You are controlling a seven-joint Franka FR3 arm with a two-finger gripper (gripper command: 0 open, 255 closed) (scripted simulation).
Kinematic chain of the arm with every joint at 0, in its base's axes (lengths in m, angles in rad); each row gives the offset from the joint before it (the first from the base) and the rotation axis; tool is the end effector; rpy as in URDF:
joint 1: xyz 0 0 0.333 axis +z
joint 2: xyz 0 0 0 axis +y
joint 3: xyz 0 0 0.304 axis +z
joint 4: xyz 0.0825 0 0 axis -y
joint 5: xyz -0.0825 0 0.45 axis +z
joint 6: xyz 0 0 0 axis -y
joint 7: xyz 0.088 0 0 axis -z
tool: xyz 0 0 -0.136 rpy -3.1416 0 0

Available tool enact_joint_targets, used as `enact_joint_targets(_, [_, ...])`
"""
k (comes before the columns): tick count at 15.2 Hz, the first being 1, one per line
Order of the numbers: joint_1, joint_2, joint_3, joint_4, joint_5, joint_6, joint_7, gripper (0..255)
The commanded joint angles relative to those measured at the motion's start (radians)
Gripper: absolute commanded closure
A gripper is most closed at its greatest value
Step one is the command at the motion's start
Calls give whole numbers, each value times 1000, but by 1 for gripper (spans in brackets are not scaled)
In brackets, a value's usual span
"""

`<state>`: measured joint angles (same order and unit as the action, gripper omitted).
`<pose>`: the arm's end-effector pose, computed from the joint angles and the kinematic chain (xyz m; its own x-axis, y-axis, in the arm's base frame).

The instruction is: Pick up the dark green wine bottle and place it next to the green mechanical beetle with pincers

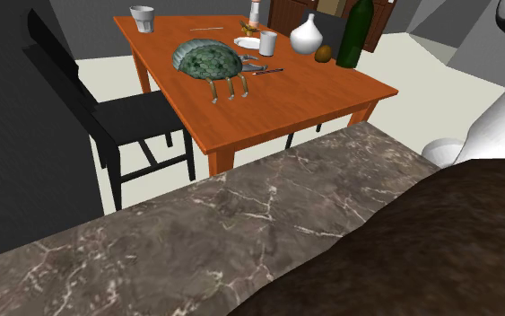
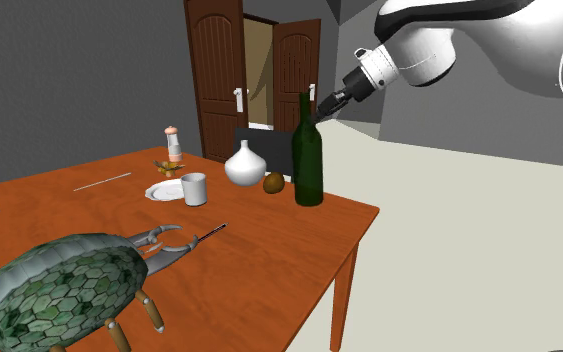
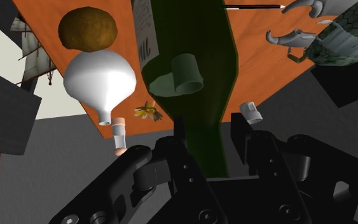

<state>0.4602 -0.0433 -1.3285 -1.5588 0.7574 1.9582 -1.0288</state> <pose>0.4655 -0.4729 0.6684 0.6468 -0.0565 0.7606 0.0622 -0.9900 -0.1264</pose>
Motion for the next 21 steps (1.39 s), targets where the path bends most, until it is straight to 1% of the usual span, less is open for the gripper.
enact_joint_targets(1, [-4,37,-28,38,38,-43,-1,255])
enact_joint_targets(3, [-28,88,-49,80,93,-95,-7,255])
enact_joint_targets(7, [-124,174,-40,168,186,-192,-5,255])
enact_joint_targets(15, [-351,294,37,365,322,-354,43,255])
enact_joint_targets(18, [-446,336,69,453,377,-413,71,255])
enact_joint_targets(21, [-551,381,105,554,438,-471,106,255])
